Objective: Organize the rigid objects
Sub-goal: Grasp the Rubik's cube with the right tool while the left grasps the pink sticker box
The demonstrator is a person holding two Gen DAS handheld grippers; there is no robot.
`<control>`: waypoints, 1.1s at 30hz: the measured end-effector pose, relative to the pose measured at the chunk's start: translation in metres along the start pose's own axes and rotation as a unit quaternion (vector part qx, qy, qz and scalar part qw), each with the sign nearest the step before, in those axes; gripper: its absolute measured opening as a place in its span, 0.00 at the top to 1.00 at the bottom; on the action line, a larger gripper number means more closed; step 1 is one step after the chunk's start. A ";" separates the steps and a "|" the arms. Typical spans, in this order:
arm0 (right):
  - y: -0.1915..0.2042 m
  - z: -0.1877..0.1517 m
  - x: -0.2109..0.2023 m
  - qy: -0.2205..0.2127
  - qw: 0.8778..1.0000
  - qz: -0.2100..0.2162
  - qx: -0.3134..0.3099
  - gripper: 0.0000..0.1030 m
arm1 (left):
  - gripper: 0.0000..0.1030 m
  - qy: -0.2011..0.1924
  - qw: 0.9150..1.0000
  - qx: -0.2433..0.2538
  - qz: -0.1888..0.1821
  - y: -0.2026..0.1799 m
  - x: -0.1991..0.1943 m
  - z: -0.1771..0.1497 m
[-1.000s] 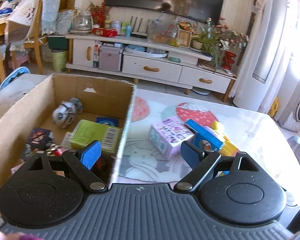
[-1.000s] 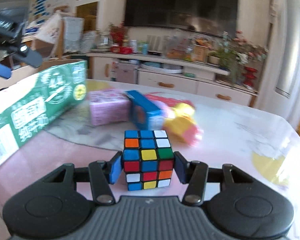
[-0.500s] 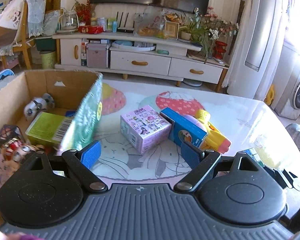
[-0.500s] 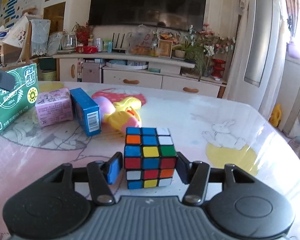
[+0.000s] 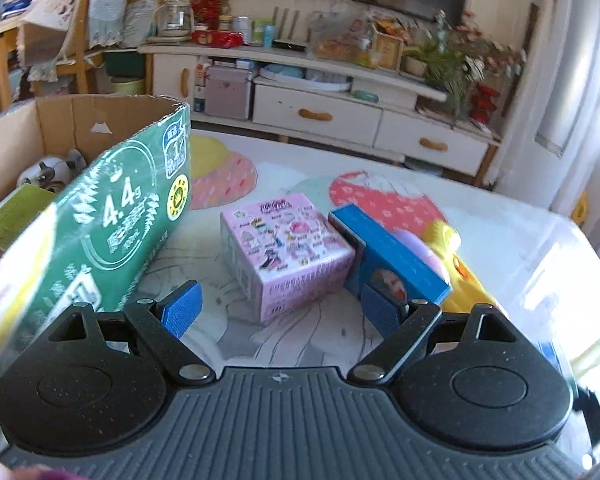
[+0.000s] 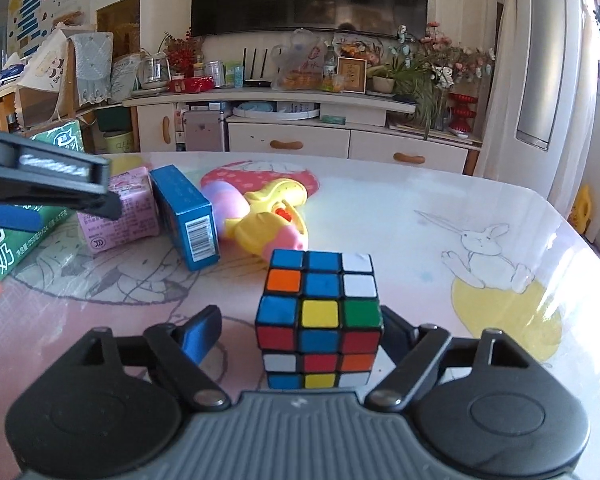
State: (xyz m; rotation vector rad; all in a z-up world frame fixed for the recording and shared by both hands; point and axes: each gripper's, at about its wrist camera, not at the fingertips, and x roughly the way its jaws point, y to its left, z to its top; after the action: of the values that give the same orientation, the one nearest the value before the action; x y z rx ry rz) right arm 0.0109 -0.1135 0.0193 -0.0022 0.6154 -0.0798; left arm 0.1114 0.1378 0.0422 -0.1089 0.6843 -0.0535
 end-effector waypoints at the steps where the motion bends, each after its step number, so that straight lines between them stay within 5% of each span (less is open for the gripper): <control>1: -0.001 0.001 0.001 0.001 1.000 0.002 -0.001 0.15 | 0.00 -0.004 1.000 -0.004 0.000 -0.001 0.004 0.001; 17: -0.006 0.006 0.009 0.021 0.999 0.026 0.008 0.07 | 0.00 -0.014 0.998 -0.044 0.037 -0.002 0.047 0.014; 25: -0.010 0.008 0.010 0.018 1.000 0.010 -0.001 0.01 | 0.00 -0.022 0.999 -0.028 0.011 -0.004 0.054 0.010; 33: -0.018 0.010 0.013 0.020 1.000 -0.002 0.006 0.01 | 0.00 -0.013 0.996 0.012 -0.089 -0.009 0.045 0.004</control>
State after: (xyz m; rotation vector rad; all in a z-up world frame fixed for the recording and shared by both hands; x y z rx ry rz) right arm 0.0266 -0.1323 0.0206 0.0091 0.6553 -0.0868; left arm 0.1487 0.1250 0.0180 -0.1471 0.6467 -0.2320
